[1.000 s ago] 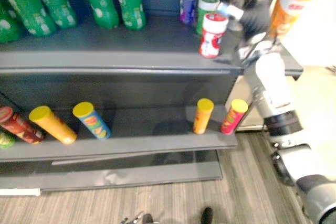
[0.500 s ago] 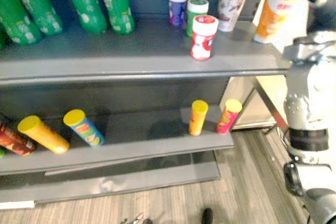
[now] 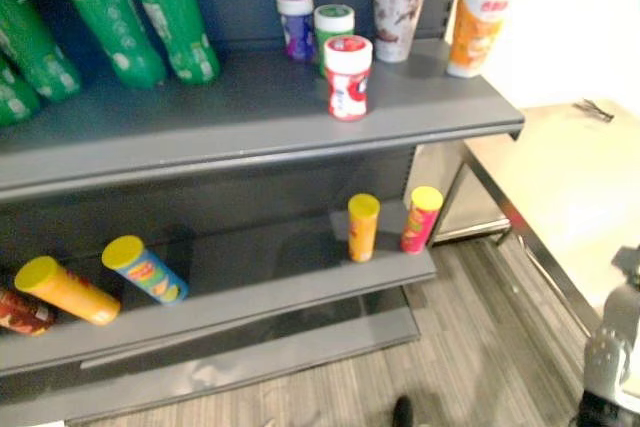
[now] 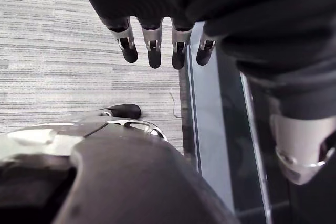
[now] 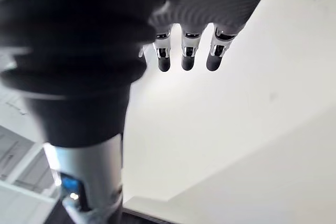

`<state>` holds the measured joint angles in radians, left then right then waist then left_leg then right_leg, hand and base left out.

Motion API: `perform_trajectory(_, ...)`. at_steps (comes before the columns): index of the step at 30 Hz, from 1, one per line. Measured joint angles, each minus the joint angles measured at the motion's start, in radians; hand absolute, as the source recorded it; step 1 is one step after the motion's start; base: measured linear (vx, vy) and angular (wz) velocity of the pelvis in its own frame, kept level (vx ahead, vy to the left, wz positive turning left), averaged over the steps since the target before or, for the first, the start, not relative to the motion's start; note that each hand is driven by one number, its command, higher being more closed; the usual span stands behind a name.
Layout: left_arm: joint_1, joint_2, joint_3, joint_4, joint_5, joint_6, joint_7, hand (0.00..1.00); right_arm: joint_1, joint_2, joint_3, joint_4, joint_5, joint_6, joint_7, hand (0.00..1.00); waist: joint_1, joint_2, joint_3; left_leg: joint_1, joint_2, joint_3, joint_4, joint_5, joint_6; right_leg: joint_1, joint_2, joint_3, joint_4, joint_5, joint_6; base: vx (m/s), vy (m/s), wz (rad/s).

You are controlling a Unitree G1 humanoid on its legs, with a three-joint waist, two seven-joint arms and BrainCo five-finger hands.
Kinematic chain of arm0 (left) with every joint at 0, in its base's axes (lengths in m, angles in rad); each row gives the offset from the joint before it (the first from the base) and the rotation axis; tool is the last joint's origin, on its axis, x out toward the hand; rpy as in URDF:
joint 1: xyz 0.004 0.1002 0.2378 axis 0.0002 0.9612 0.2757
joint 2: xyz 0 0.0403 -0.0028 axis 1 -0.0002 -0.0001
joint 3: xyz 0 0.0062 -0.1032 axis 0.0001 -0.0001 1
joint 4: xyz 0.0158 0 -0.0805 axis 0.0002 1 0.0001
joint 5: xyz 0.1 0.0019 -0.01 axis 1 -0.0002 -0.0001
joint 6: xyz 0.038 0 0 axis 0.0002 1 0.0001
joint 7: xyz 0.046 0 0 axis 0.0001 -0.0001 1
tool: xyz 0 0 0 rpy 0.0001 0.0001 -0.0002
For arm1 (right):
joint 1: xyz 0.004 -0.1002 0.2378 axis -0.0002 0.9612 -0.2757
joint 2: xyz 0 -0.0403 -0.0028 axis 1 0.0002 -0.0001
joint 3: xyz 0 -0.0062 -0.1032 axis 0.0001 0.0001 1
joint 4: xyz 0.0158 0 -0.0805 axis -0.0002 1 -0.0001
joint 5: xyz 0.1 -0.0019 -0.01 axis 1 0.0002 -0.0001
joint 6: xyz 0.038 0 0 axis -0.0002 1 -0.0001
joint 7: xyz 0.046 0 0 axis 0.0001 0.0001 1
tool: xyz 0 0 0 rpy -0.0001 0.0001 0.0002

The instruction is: Put the gum and the chips on the shelf.

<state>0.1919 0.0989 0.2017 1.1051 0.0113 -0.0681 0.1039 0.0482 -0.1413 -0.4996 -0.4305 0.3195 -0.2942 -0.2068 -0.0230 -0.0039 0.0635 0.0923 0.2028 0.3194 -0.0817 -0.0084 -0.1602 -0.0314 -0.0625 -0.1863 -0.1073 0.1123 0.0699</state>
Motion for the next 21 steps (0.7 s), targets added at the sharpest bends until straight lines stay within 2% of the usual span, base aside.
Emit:
perform_trajectory(2, 0.002, -0.010, 0.000, 0.001, 0.007, -0.004, 0.000, 0.00, 0.087, 0.033, 0.019, 0.025, -0.008, 0.001, 0.021, 0.00, -0.002, 0.004, -0.002, -0.001, -0.001, 0.000, 0.001, -0.001, 0.000, -0.001, -0.002, 0.000, 0.000, 0.000, 0.000, 0.00, 0.000, 0.00)
perform_trajectory(5, 0.006, -0.012, 0.001, 0.001, 0.009, -0.010, -0.001, 0.00, 0.225, 0.066, 0.118, 0.140, -0.004, 0.014, 0.106, 0.00, -0.003, 0.008, -0.005, -0.005, -0.002, 0.002, 0.020, -0.014, 0.000, 0.001, -0.004, 0.002, -0.005, -0.004, 0.004, 0.00, 0.004, -0.03)
perform_trajectory(7, 0.006, -0.014, 0.000, 0.001, 0.009, -0.011, -0.002, 0.00, 0.281, 0.076, 0.187, 0.258, -0.004, 0.040, 0.154, 0.00, -0.003, 0.012, -0.007, -0.007, -0.001, 0.004, 0.034, -0.024, 0.000, 0.004, -0.006, 0.005, -0.005, -0.007, 0.000, 0.00, 0.009, -0.06)
perform_trajectory(8, 0.006, -0.016, 0.000, 0.002, 0.009, -0.016, -0.003, 0.00, 0.308, 0.085, 0.227, 0.370, -0.002, 0.075, 0.200, 0.00, -0.003, 0.016, -0.009, -0.015, -0.002, 0.005, 0.039, -0.028, 0.000, 0.003, -0.008, 0.007, -0.005, -0.007, 0.000, 0.00, 0.000, 0.00)
perform_trajectory(11, 0.000, -0.017, -0.003, 0.007, 0.009, -0.017, -0.012, 0.00, 0.330, 0.086, 0.270, 0.565, -0.006, 0.121, 0.245, 0.00, -0.001, 0.025, -0.008, -0.019, -0.004, 0.004, 0.050, -0.035, 0.001, 0.002, -0.011, 0.007, -0.005, -0.007, 0.002, 0.00, 0.000, 0.00)
perform_trajectory(15, 0.000, -0.017, -0.010, 0.009, 0.008, -0.017, -0.016, 0.00, 0.306, 0.087, 0.261, 0.861, -0.008, 0.147, 0.251, 0.00, 0.000, 0.036, -0.012, -0.018, -0.004, 0.004, 0.050, -0.040, 0.001, 0.005, -0.011, 0.006, -0.005, -0.006, 0.009, 0.01, 0.001, 0.00)
perform_trajectory(17, 0.000, -0.017, -0.010, 0.008, 0.007, -0.017, -0.017, 0.00, 0.301, 0.089, 0.259, 0.953, -0.011, 0.162, 0.246, 0.00, 0.000, 0.038, -0.010, -0.018, -0.004, 0.003, 0.050, -0.041, 0.000, 0.007, -0.011, 0.005, -0.005, -0.006, 0.009, 0.03, 0.005, 0.02)
perform_trajectory(21, 0.001, -0.017, -0.009, 0.009, -0.007, -0.017, -0.015, 0.00, 0.289, 0.104, 0.219, 1.115, -0.048, 0.163, 0.222, 0.00, 0.002, 0.037, -0.006, -0.002, -0.005, 0.001, 0.050, -0.043, 0.000, 0.024, -0.012, 0.002, -0.006, -0.012, 0.012, 0.03, 0.006, 0.02)
